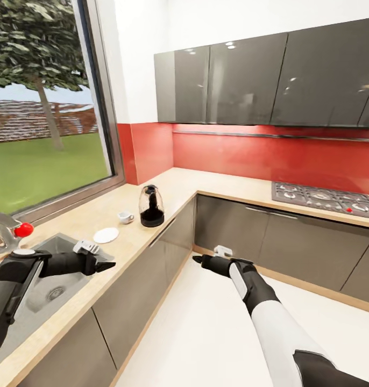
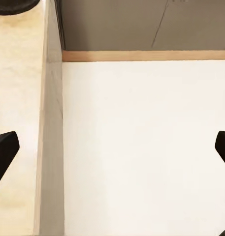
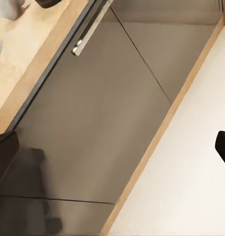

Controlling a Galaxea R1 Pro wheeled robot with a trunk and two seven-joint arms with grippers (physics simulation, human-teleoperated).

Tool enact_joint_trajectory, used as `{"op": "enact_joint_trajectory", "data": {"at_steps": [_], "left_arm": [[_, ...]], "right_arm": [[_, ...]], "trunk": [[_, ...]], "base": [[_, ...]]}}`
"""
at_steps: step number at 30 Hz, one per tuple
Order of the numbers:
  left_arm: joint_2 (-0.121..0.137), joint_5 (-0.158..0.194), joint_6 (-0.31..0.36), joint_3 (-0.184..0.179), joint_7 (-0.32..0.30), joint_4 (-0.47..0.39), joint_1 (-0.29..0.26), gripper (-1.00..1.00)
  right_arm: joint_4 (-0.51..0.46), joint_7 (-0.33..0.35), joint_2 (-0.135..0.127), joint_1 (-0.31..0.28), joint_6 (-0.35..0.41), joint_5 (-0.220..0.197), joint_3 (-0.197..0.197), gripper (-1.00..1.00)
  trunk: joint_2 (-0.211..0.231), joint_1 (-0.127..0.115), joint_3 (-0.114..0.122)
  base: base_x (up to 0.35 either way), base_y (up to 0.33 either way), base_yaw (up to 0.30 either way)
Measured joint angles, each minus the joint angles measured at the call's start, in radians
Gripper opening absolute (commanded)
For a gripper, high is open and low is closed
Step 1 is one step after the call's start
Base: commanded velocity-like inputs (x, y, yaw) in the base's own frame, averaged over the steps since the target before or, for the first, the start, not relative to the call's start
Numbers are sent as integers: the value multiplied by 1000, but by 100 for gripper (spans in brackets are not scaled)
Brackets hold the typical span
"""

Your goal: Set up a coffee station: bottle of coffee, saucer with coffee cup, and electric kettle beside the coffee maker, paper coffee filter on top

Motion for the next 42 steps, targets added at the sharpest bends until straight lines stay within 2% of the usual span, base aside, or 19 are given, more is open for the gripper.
{"op": "enact_joint_trajectory", "data": {"at_steps": [4,6,8,9,10,12,13,15,16,17,18,20,22,28,42], "left_arm": [[1,0,23,1,1,4,-5,100],[1,-4,39,1,3,7,-6,100],[1,-23,60,0,4,10,-7,100],[-1,-46,69,-1,5,10,-7,100],[-2,-53,71,-1,5,10,-6,100],[-3,-83,75,-1,5,11,-5,100],[-4,-89,76,0,5,11,-4,100],[-6,-107,78,1,5,11,-4,100],[-6,-109,78,2,5,10,-3,100],[-7,-113,79,2,5,10,-3,100],[-7,-114,79,3,5,10,-3,100],[-8,-117,83,4,4,10,-4,100],[-8,-118,95,4,4,10,-5,100],[-8,-121,148,4,4,10,-6,100],[-8,-120,158,13,4,10,-14,100]], "right_arm": [[-1,11,0,0,63,-56,45,100],[-5,38,0,0,98,-84,61,100],[-24,82,0,0,161,-142,72,100],[-47,101,0,0,211,-189,81,100],[-55,105,0,0,225,-201,85,100],[-95,116,0,0,270,-248,135,100],[-106,118,1,0,278,-259,153,100],[-142,120,1,0,298,-311,236,100],[-148,121,1,0,300,-325,256,100],[-156,121,1,0,304,-355,289,100],[-159,121,1,0,305,-371,301,100],[-163,122,1,0,309,-431,331,100],[-165,122,1,0,310,-463,342,100],[-166,122,1,0,312,-498,355,100],[-165,122,1,0,312,-502,355,100]], "trunk": [[0,0,0],[0,0,0],[0,0,0],[0,0,0],[0,0,0],[0,0,0],[0,0,0],[0,0,0],[0,0,0],[0,0,0],[0,0,0],[0,0,0],[0,0,0],[0,0,0],[0,0,-6]], "base": [[278,217,0],[280,218,0],[255,189,0],[183,129,0],[117,83,0],[67,48,0],[38,27,0],[22,16,0],[13,9,0],[10,7,0],[6,5,0],[4,3,0],[2,1,0],[28,0,146],[285,0,259]]}}
